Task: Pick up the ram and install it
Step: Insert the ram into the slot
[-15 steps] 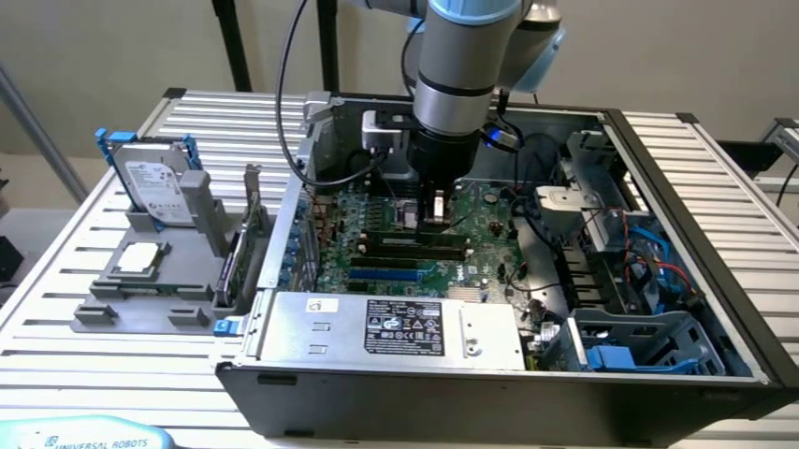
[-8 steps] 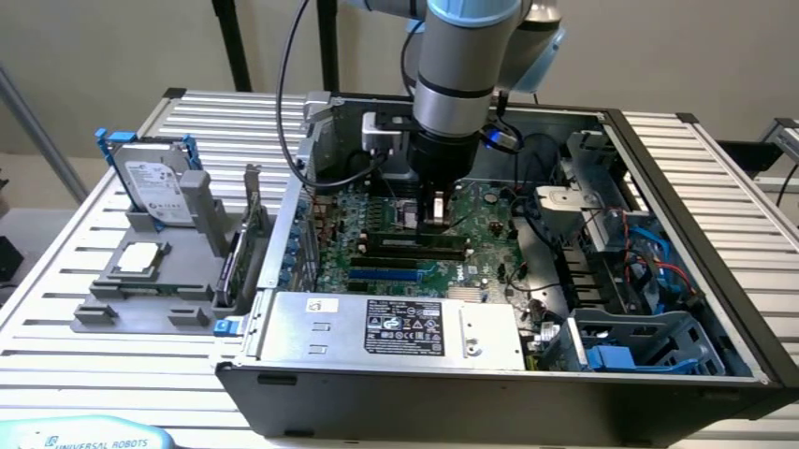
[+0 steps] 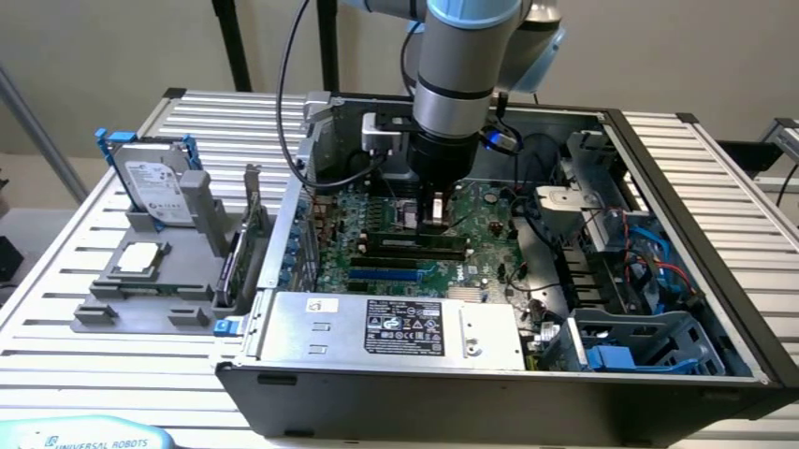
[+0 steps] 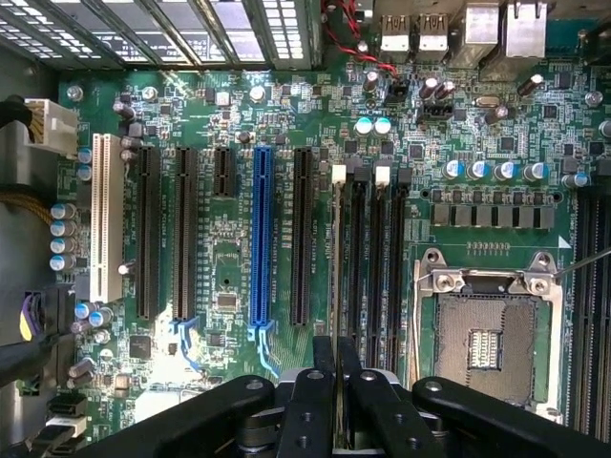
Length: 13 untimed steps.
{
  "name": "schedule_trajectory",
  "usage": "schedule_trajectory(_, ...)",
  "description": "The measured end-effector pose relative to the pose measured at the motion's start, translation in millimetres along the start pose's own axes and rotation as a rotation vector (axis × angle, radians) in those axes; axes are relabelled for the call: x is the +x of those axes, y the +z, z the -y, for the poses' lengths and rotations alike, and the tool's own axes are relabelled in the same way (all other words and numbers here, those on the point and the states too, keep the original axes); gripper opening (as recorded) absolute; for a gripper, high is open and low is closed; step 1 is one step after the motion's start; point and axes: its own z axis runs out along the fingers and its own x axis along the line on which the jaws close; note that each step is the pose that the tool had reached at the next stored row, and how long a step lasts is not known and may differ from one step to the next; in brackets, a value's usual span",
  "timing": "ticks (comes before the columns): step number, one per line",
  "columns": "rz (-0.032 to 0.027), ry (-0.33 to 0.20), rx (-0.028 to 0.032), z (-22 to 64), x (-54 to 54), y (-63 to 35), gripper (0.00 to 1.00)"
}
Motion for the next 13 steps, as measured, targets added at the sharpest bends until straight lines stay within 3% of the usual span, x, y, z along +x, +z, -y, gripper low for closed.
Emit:
schedule_trajectory(5,0.0002,0.009,0.0002,0.0,-0.1,0.5,0.13)
schedule_trajectory(13,0.0007,0.01,0.0121,-2.2,-0.1,1.0,0.13)
